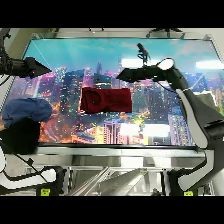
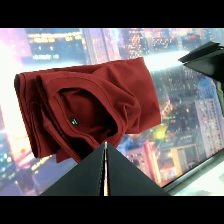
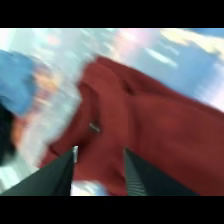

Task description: Fold the shirts.

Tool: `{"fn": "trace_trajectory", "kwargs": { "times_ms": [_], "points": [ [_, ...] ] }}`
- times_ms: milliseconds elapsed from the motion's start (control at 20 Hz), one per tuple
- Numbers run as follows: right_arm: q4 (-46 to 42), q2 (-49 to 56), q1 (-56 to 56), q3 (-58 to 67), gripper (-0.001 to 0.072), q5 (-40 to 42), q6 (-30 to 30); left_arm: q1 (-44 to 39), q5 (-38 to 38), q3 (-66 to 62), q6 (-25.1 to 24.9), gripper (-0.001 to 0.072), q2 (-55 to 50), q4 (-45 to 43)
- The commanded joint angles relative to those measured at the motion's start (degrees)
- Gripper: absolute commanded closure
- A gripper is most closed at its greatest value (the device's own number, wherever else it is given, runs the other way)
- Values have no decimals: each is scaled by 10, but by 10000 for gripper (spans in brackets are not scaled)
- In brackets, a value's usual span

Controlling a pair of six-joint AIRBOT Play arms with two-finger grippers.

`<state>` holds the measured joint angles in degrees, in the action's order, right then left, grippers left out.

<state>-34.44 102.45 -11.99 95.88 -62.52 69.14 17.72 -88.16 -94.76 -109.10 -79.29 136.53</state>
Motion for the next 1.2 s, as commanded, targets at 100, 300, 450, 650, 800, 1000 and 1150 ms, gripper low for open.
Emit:
{"fn": "trace_trajectory", "kwargs": {
  "times_ms": [100,300,450,650,800,1000,1150],
  "points": [
    [-195,14,36,-51,130,-24,115,1,-4,5,-6,685,1,0],
    [-156,78,34,-52,133,-24,97,1,-5,5,-7,686,1,0],
    [-111,109,28,-52,138,-26,79,1,-3,5,-15,685,0,0],
    [-29,135,-1,-52,181,-13,39,1,-3,5,-16,686,0,0],
    [59,138,-16,-49,591,-11,-28,1,-4,5,-16,685,0,0],
    [101,79,-9,-18,688,-23,-45,1,-20,5,-16,685,0,-1],
    [67,-20,39,8,688,9,0,1,-24,5,-15,685,0,-4]
  ]
}}
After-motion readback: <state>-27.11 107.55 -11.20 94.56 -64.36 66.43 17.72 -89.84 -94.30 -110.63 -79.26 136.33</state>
